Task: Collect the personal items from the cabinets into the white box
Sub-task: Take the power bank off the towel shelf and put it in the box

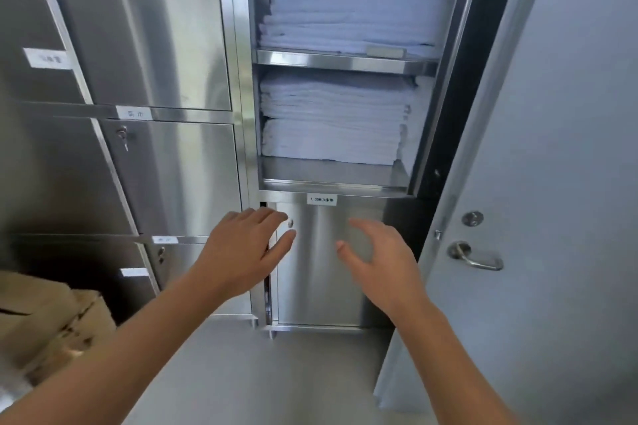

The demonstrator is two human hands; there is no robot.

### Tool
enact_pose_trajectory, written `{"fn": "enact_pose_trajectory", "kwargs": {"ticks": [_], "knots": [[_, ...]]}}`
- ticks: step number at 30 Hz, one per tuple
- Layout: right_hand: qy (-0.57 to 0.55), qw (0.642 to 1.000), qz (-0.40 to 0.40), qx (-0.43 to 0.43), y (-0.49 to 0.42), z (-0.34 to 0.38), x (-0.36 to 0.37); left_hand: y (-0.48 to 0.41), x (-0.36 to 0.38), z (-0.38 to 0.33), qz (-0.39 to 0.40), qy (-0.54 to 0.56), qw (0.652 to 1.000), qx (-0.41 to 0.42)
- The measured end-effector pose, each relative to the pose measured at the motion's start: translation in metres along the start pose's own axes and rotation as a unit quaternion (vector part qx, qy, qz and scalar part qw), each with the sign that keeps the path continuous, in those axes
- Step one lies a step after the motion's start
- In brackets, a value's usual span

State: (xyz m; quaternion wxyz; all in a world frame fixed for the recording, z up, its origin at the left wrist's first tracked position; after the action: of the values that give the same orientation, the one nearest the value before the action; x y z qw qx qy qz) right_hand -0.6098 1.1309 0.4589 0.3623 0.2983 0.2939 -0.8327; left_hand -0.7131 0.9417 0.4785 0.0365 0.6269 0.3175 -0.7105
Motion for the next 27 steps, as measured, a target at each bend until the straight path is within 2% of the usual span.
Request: {"fn": "enact_pose_trajectory", "kwargs": {"ticks": [4, 12, 19, 27], "knots": [[-0.002, 0.999, -0.022, -0.026, -0.023, 0.036, -0.01, -0.013, -0.033, 0.024, -0.02, -0.007, 1.0, 0.004], [-0.008, 0.994, -0.069, -0.082, -0.066, 0.083, -0.059, -0.057, -0.086, 0.029, -0.091, -0.021, 0.995, 0.023], [-0.013, 0.99, -0.093, -0.101, -0.114, 0.088, -0.092, -0.113, -0.108, 0.031, -0.141, -0.006, 0.99, 0.018], [0.003, 0.99, -0.09, -0.105, -0.19, 0.061, -0.099, -0.183, -0.086, 0.046, -0.152, 0.002, 0.988, -0.002]]}}
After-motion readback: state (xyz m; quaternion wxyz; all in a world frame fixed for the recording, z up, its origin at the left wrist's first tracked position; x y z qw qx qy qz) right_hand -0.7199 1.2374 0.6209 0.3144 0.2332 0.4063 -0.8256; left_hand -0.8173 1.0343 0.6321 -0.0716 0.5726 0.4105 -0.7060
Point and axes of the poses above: each hand's wrist, its own y-axis away from the middle knuckle, its own x-axis out of the palm, z = x × y, the point moved 7 cm from there along -y, towards the middle knuckle, and after that the axes turned 14 degrees about x, right-handed, at the moved point
